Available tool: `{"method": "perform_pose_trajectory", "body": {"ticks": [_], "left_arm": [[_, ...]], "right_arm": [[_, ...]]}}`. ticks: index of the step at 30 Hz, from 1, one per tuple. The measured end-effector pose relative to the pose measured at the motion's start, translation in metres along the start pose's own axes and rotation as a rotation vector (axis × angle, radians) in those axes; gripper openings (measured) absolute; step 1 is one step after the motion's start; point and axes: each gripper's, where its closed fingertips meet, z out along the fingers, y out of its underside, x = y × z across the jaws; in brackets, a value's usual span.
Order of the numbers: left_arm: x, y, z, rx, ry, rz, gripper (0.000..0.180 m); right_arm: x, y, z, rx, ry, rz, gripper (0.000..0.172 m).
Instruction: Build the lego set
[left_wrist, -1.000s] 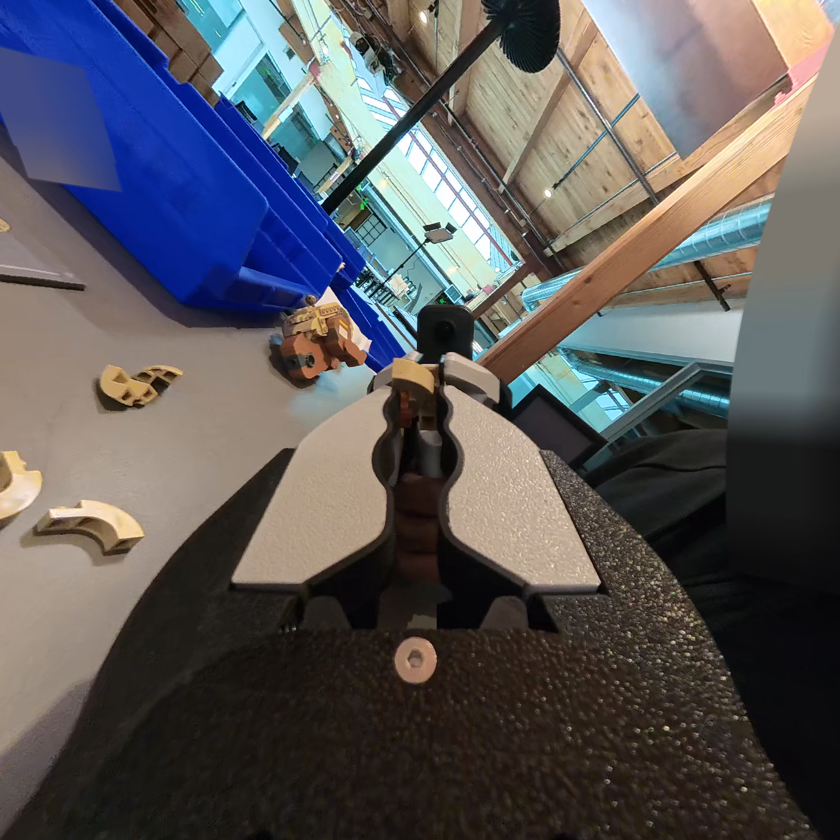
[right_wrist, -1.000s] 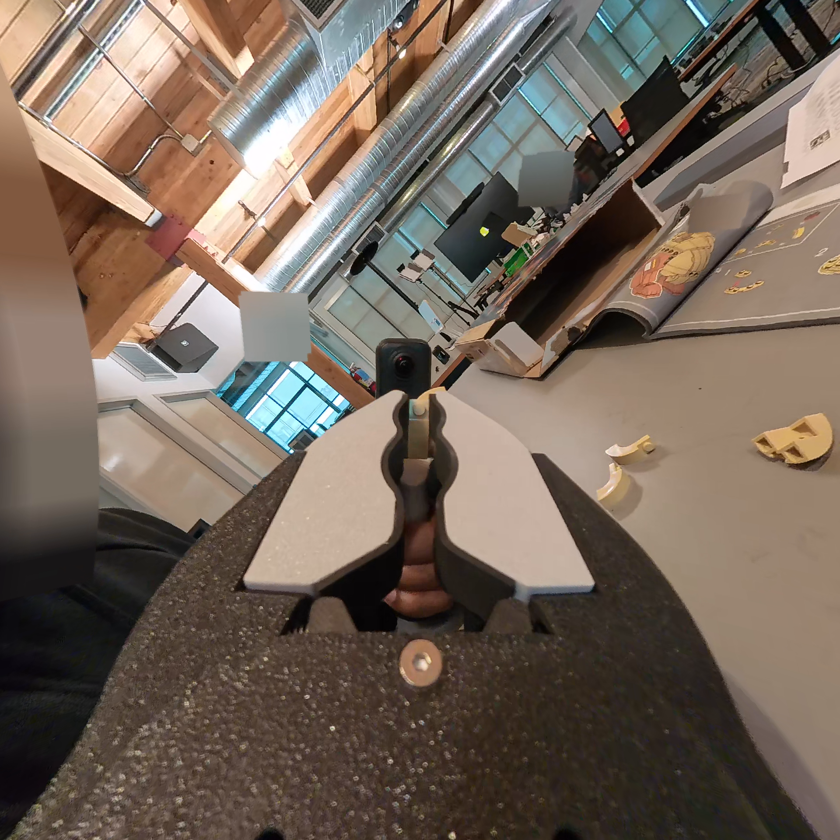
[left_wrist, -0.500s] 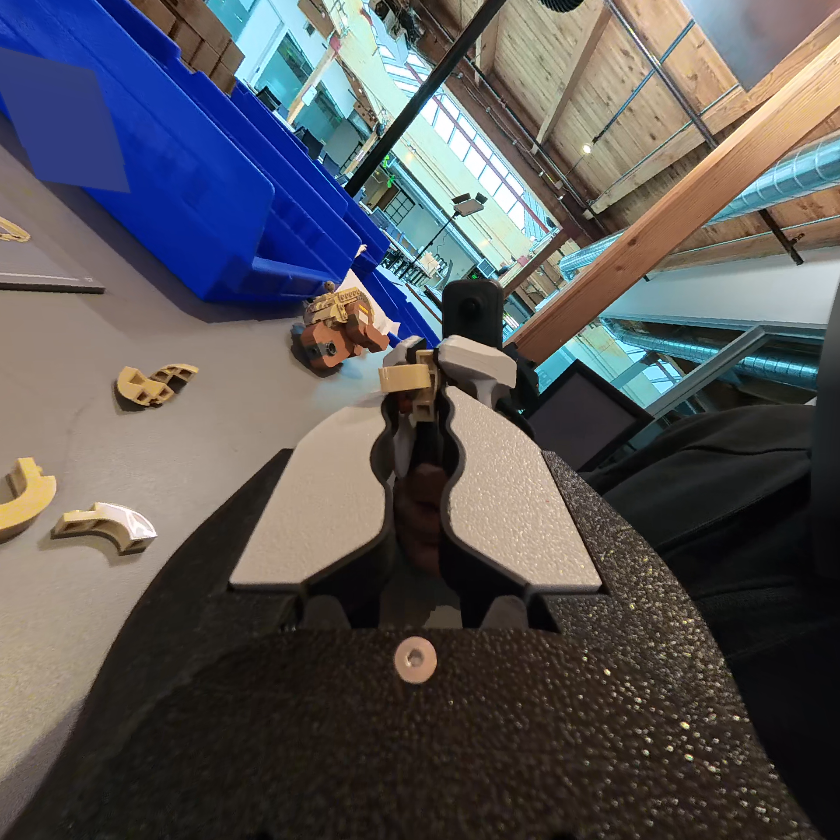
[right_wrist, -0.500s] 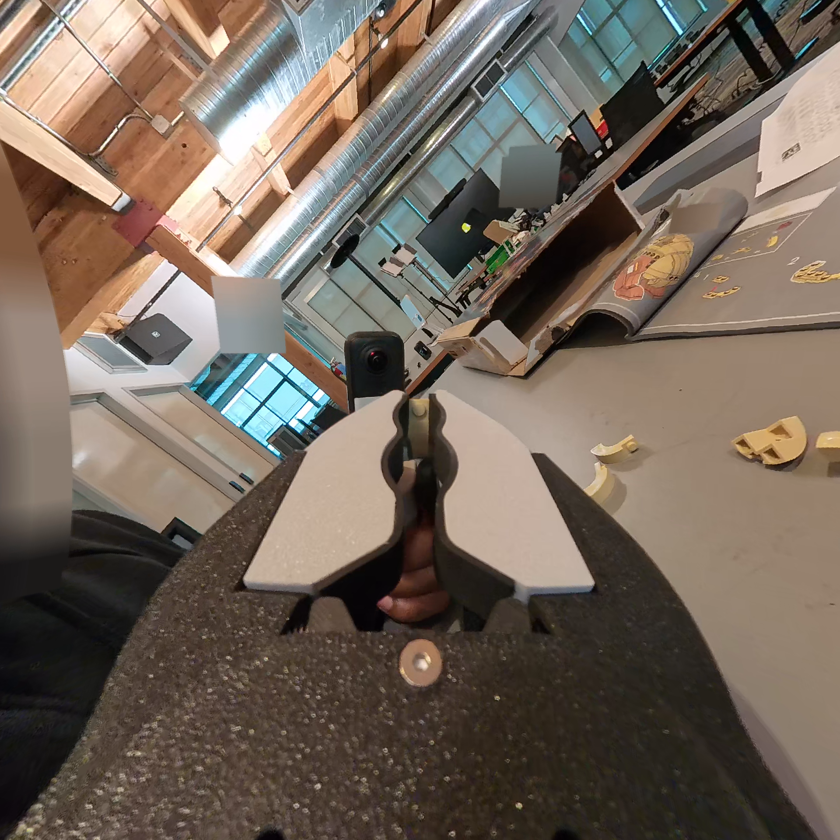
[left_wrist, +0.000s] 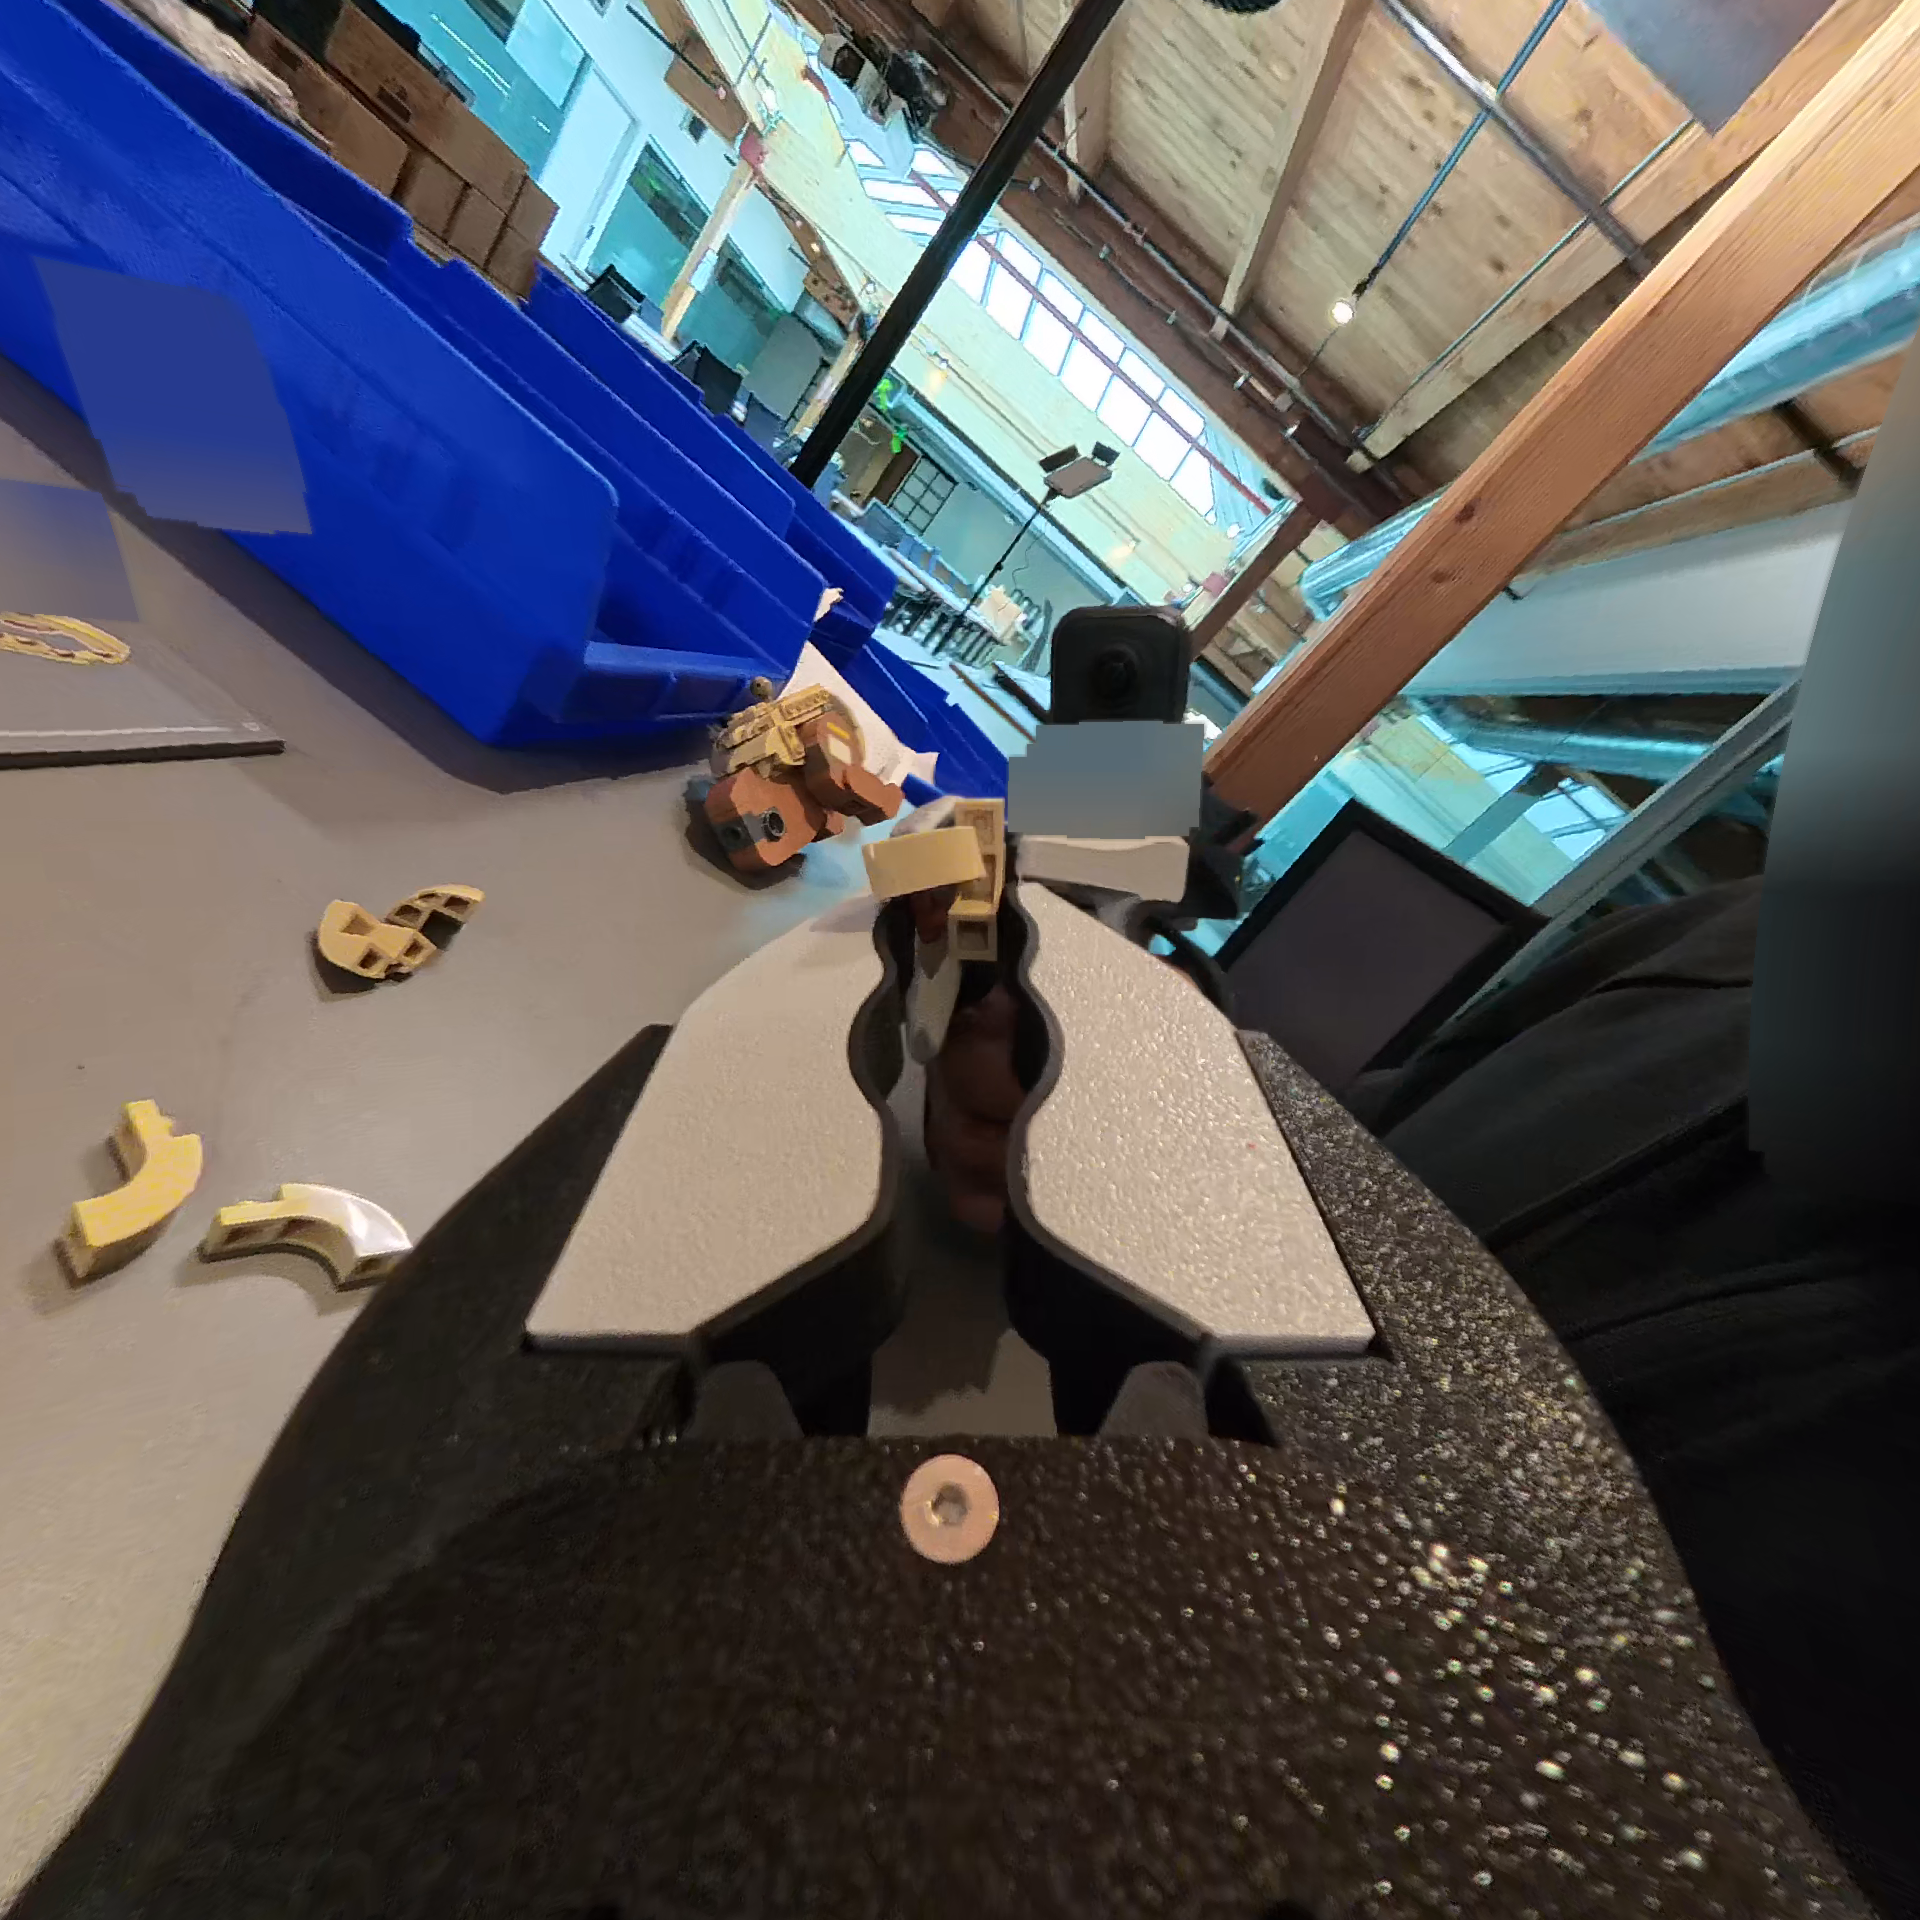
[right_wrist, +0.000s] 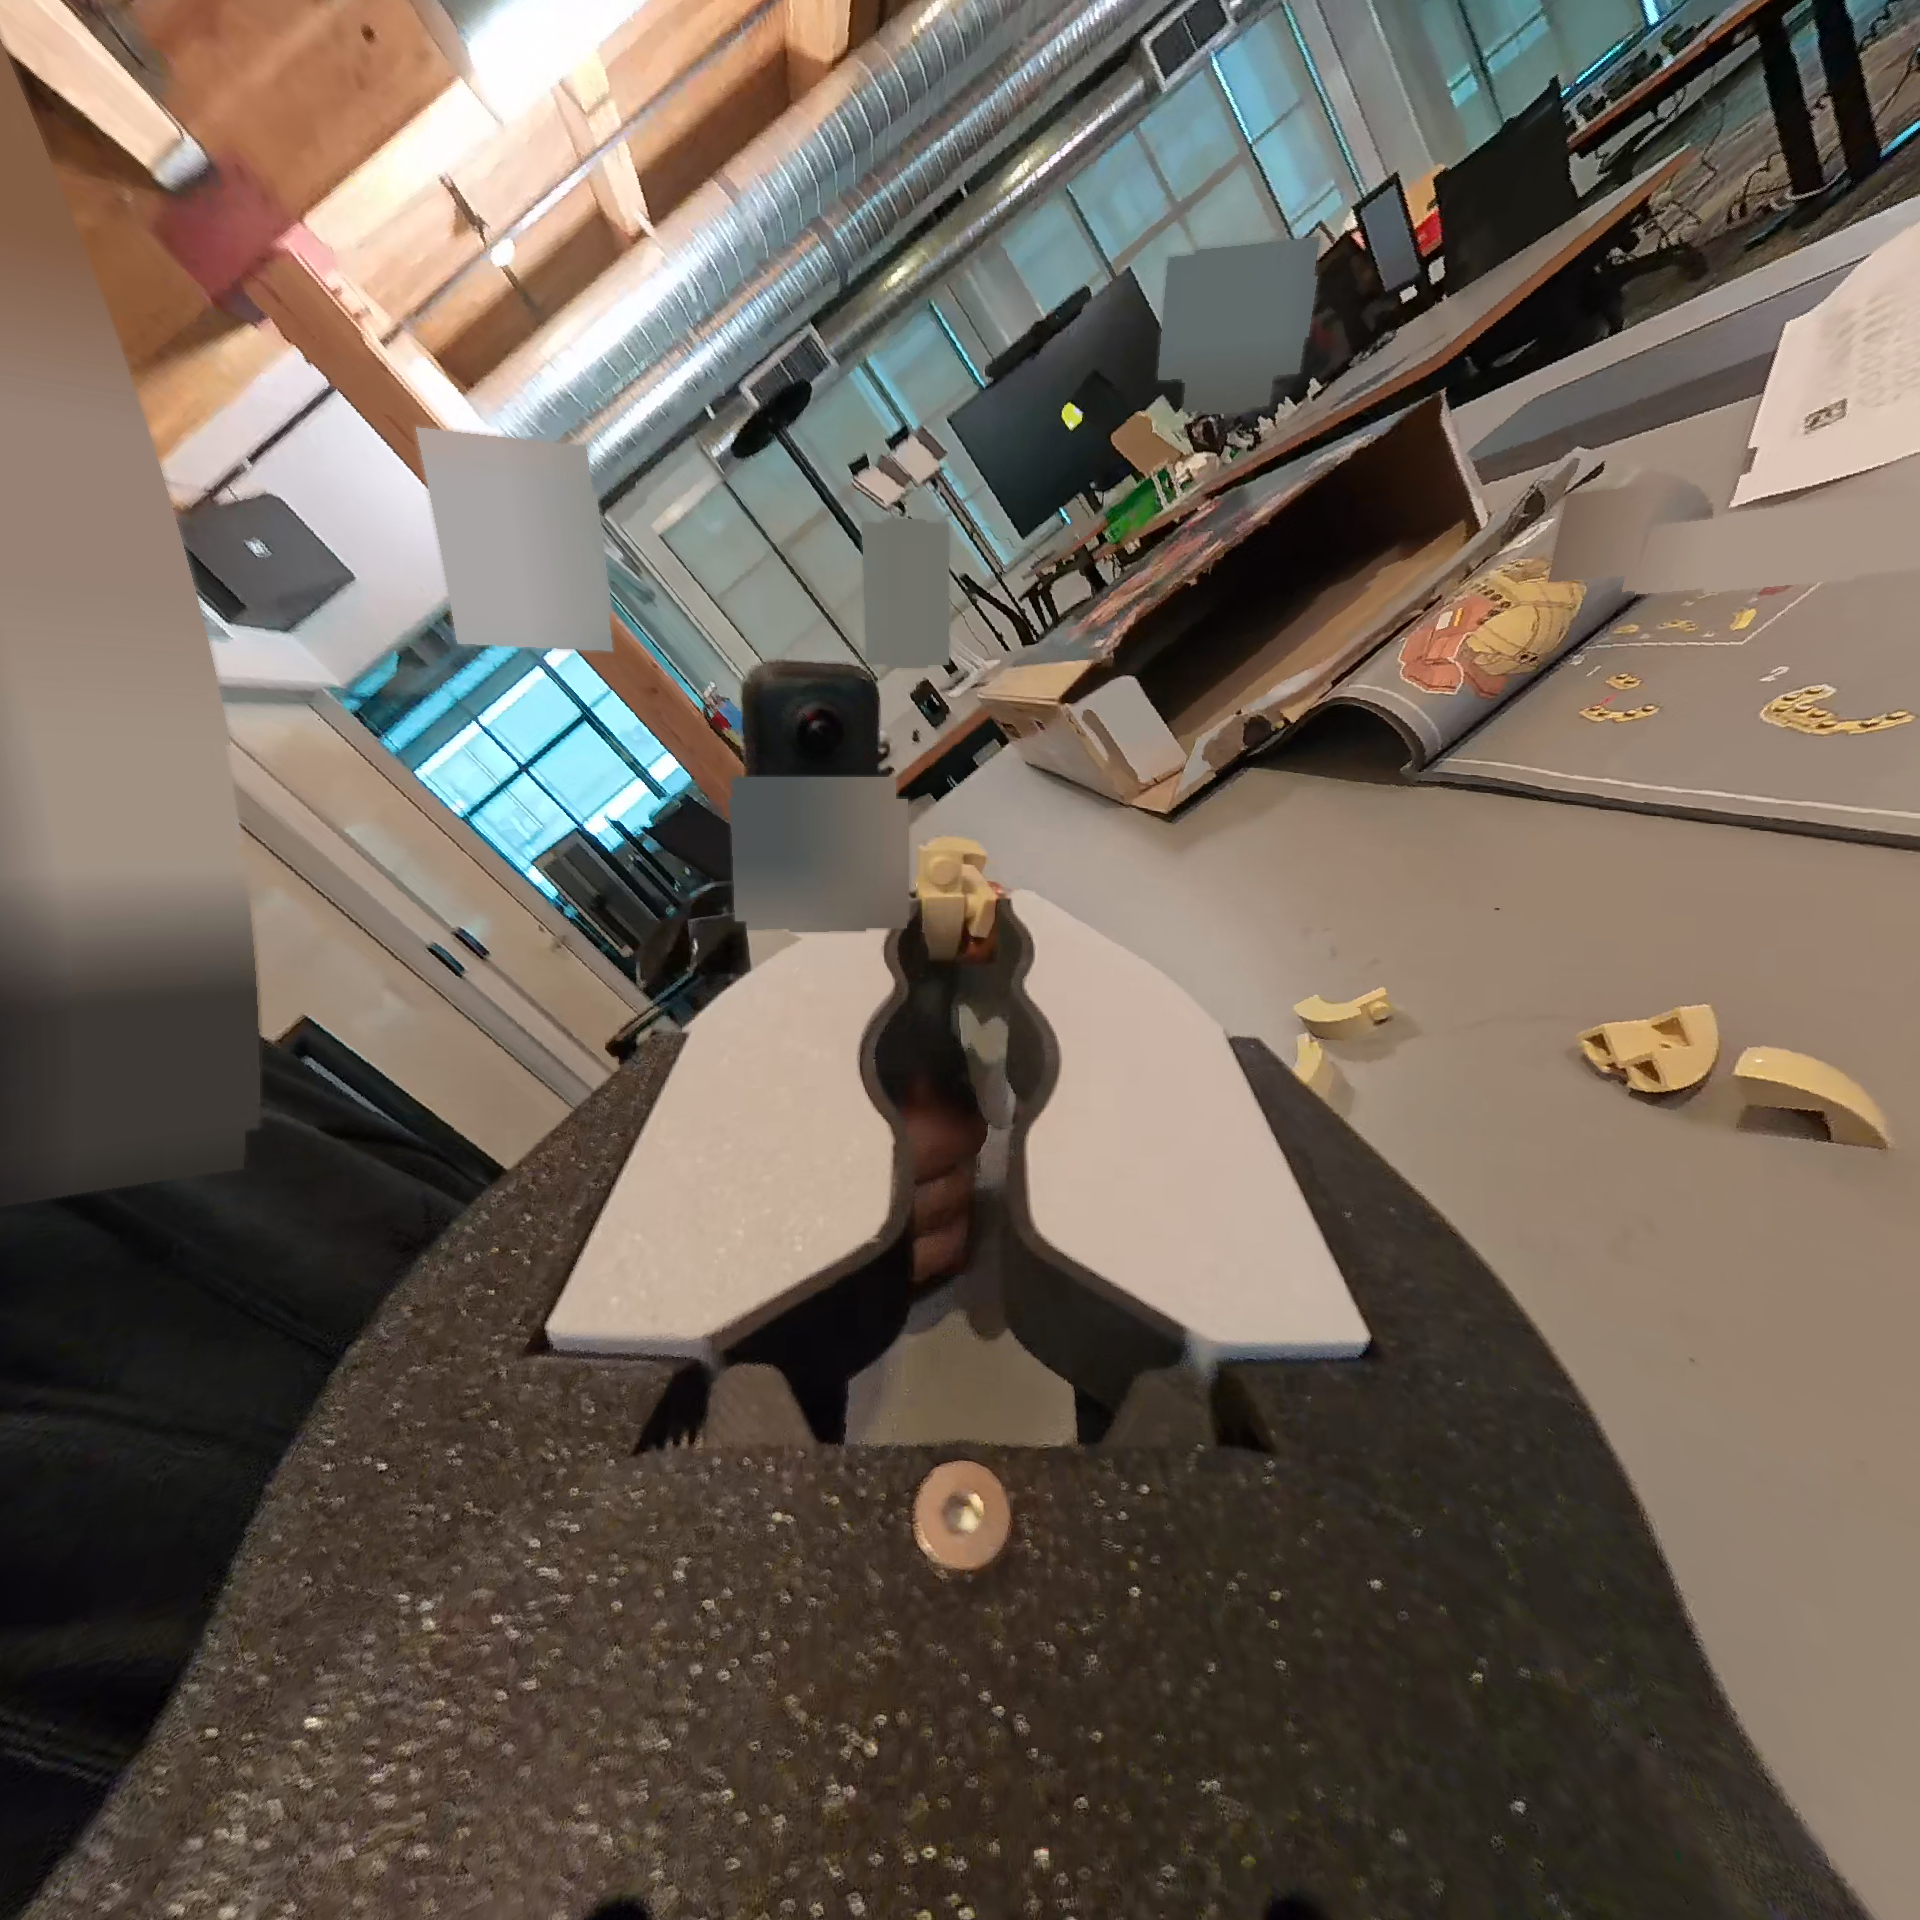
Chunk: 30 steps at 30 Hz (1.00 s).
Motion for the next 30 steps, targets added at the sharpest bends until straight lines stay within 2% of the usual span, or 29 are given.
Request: {"method": "perform_pose_trajectory", "body": {"ticks": [5,12,30], "left_arm": [[-0.001,0.004,0.001,-0.044,-0.049,0.111,0.015],[-0.003,0.009,0.001,-0.089,-0.086,0.182,0.015],[-0.001,0.015,0.001,-0.136,-0.076,0.203,0.015]], "right_arm": [[-0.001,0.004,-0.001,-0.047,0.026,-0.084,0.012],[0.000,0.007,-0.004,-0.065,0.017,-0.115,0.010],[-0.004,0.008,-0.008,-0.101,-0.036,-0.157,0.009]]}}
